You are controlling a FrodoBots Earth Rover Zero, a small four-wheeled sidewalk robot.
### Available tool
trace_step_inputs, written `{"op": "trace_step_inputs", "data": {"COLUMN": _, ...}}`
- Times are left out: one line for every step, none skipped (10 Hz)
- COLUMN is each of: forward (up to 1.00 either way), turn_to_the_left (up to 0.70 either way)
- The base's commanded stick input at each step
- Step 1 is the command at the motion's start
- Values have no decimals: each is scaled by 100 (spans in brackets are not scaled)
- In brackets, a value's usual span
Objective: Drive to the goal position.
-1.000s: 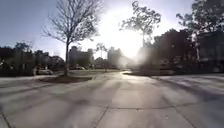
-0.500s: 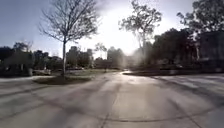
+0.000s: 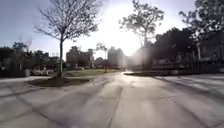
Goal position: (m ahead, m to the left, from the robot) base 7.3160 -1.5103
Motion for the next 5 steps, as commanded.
{"op": "trace_step_inputs", "data": {"forward": 70, "turn_to_the_left": 0}}
{"op": "trace_step_inputs", "data": {"forward": 70, "turn_to_the_left": 0}}
{"op": "trace_step_inputs", "data": {"forward": 70, "turn_to_the_left": 0}}
{"op": "trace_step_inputs", "data": {"forward": 70, "turn_to_the_left": 0}}
{"op": "trace_step_inputs", "data": {"forward": 70, "turn_to_the_left": 0}}
